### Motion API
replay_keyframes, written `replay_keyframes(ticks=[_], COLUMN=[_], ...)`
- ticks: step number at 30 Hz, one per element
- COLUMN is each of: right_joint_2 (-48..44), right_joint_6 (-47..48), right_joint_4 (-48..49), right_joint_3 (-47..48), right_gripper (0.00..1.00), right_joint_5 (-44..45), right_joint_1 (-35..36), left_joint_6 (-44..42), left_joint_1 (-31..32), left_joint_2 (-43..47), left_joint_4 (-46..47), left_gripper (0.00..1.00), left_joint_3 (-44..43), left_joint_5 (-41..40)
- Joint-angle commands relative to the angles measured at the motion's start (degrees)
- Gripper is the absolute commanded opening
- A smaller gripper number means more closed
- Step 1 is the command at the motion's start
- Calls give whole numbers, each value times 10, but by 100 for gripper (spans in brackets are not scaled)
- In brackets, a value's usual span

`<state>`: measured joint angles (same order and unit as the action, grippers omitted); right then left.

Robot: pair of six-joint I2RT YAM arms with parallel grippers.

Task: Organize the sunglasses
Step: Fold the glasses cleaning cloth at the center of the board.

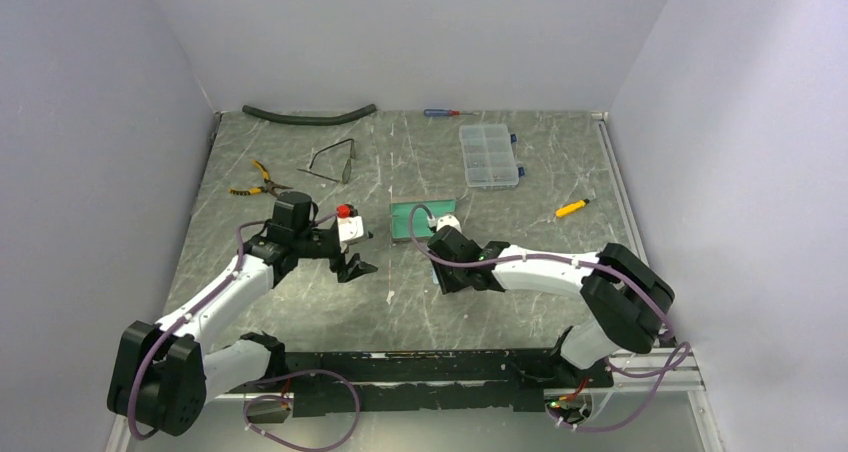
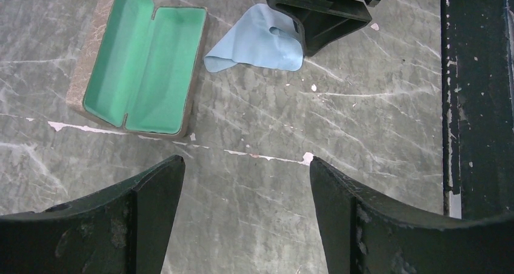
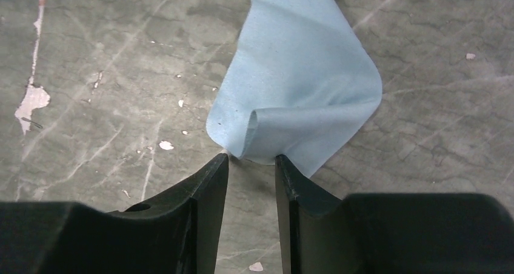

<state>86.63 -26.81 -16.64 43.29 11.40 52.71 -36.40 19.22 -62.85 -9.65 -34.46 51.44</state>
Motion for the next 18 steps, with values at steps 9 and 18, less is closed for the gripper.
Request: replay_keyframes(ticks=[9, 18], right_joint_2=[-41, 16], right_joint_6=[91, 105], right_joint_4=[-14, -11], right_joint_3=[56, 90], right_gripper=[39, 41], right_joint_5=[-5, -39], right_joint_1=[34, 34], left_joint_6=[13, 78], left_joint_1=[3, -2], left_joint_2=[3, 14], left_joint_4=[17, 30], left_gripper=[82, 83], left_joint_3=[-1, 1], left_joint_5=[-5, -51])
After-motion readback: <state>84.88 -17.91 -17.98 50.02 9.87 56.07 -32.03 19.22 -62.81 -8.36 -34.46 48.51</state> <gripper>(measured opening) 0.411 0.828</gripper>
